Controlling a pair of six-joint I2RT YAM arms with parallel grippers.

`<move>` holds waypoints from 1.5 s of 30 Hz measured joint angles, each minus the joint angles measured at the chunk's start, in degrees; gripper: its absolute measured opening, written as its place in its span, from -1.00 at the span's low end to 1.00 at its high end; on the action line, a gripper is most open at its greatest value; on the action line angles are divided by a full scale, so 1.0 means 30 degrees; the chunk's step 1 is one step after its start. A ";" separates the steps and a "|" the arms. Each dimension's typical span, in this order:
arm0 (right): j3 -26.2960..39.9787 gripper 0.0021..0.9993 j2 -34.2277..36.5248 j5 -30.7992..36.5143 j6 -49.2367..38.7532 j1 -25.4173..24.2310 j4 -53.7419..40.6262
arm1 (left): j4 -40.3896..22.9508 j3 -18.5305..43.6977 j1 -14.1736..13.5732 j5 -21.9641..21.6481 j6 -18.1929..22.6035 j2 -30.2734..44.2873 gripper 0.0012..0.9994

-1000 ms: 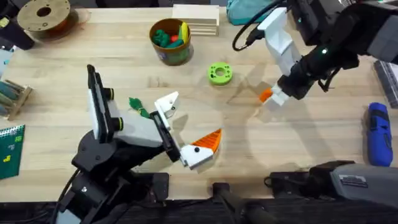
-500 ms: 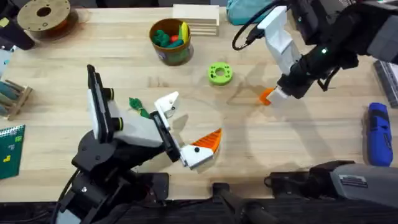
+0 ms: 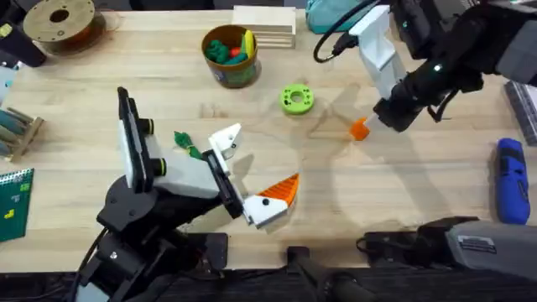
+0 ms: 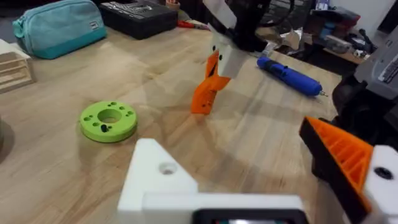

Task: Pick up the gripper from the table and insert it into the empty holder that is missing its gripper. Then pick up a screw, insert it into the mounting hole, and use the screwdriver to tighten it. Finally, clean up the table by picking up the vegetable and placing it into the bucket.

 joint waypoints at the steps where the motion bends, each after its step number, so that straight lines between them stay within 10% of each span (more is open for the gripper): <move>1: 0.0000 -0.97 -0.0010 0.0002 0.0163 0.0000 0.0104 | 0.0000 0.0000 0.0000 -0.0004 0.0004 0.0006 0.97; 11: 0.0000 -0.97 -0.5192 -0.0519 0.2265 -0.0007 -0.0822 | 0.0000 0.0000 0.0000 -0.0004 0.0004 0.0007 0.97; 18: -0.0109 -0.97 -0.6532 -0.5704 0.3293 -0.0939 -0.0712 | 0.0000 0.0000 0.0000 0.0000 0.0004 0.0000 0.97; 20: -0.1137 -0.97 -0.5932 -1.1223 0.4855 -0.1511 0.2340 | 0.0000 0.0000 0.0000 -0.0004 0.0001 0.0002 0.97; 30: -0.2317 -0.97 -0.1653 -2.1312 0.9051 -0.1255 0.4008 | 0.0000 0.0000 0.0000 -0.0004 0.0004 0.0007 0.97; 45: -0.2339 -0.97 0.4355 -2.7069 1.2362 0.2378 0.4153 | 0.0000 0.0000 0.0000 0.0004 0.0004 0.0007 0.97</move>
